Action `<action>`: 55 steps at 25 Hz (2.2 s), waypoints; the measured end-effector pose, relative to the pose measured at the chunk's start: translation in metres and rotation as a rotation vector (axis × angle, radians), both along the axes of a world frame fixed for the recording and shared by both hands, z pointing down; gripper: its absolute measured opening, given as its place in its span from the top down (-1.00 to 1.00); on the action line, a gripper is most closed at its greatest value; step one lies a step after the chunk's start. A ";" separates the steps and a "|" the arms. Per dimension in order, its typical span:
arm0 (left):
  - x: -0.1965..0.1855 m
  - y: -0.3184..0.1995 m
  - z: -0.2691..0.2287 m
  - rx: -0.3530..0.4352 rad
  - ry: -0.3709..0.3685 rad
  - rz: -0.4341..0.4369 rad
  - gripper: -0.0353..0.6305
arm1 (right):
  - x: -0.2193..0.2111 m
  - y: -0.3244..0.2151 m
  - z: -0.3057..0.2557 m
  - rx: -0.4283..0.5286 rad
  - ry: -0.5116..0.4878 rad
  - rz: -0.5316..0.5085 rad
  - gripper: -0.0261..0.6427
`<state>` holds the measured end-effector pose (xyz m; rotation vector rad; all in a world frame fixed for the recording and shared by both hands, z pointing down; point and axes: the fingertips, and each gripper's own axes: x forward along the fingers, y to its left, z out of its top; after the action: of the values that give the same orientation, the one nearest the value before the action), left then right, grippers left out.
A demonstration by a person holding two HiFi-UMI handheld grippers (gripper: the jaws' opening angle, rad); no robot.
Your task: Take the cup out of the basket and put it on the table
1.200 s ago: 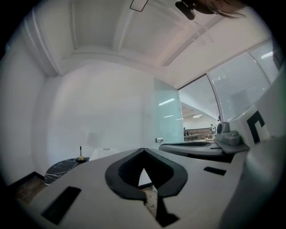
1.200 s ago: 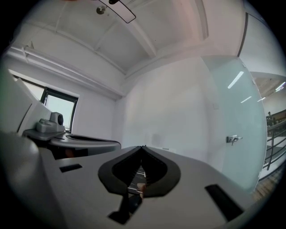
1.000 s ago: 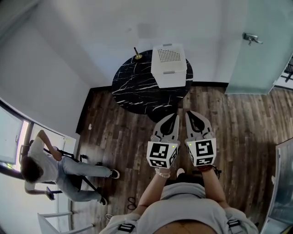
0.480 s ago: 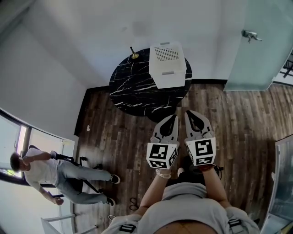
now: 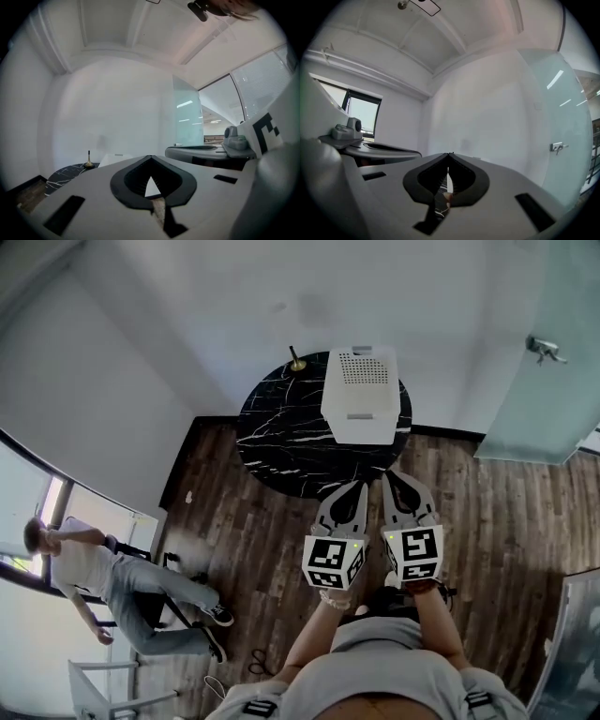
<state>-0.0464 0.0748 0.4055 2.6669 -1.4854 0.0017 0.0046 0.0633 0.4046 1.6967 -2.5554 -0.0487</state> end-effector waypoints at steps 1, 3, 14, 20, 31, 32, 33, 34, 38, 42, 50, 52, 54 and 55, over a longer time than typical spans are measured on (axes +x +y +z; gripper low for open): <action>0.002 -0.006 -0.002 0.003 -0.007 -0.012 0.88 | 0.001 -0.008 -0.002 0.004 -0.006 -0.015 0.89; 0.004 -0.018 -0.006 0.009 -0.014 -0.043 0.88 | 0.002 -0.021 -0.007 0.013 -0.016 -0.046 0.89; 0.016 -0.047 -0.009 0.014 -0.015 -0.159 0.88 | 0.018 -0.055 -0.009 0.021 -0.004 -0.138 0.89; 0.032 -0.059 -0.003 -0.002 -0.013 -0.140 0.88 | 0.041 -0.066 -0.003 0.013 -0.020 -0.097 0.89; 0.049 -0.117 0.000 -0.007 0.011 -0.028 0.88 | 0.060 -0.114 0.001 -0.003 -0.013 0.019 0.89; 0.048 -0.126 -0.001 -0.005 0.013 -0.020 0.88 | 0.059 -0.122 0.000 -0.001 -0.011 0.027 0.89; 0.046 -0.135 -0.002 -0.003 0.016 -0.014 0.88 | 0.057 -0.131 0.000 0.002 -0.008 0.035 0.89; 0.042 -0.144 -0.003 0.001 0.019 -0.010 0.88 | 0.055 -0.140 -0.001 0.005 -0.007 0.043 0.89; 0.027 -0.182 -0.009 0.011 0.019 0.013 0.88 | 0.043 -0.174 -0.006 0.012 -0.010 0.077 0.89; 0.015 -0.216 -0.004 -0.002 0.017 0.057 0.88 | 0.028 -0.206 -0.001 -0.003 0.000 0.108 0.89; 0.002 -0.261 0.005 -0.015 0.005 0.139 0.88 | 0.011 -0.247 0.011 -0.030 0.003 0.168 0.89; -0.002 -0.267 0.009 -0.026 0.005 0.147 0.88 | 0.005 -0.253 0.014 -0.041 0.001 0.170 0.89; -0.007 -0.273 0.013 -0.036 0.005 0.150 0.88 | 0.001 -0.259 0.017 -0.043 0.009 0.175 0.89; -0.010 -0.275 0.014 -0.040 0.005 0.151 0.88 | 0.000 -0.262 0.018 -0.043 0.015 0.178 0.89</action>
<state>-0.0562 -0.2000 0.4192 2.7367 -1.2653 0.0350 0.0046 -0.1988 0.4228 1.8910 -2.3655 0.0040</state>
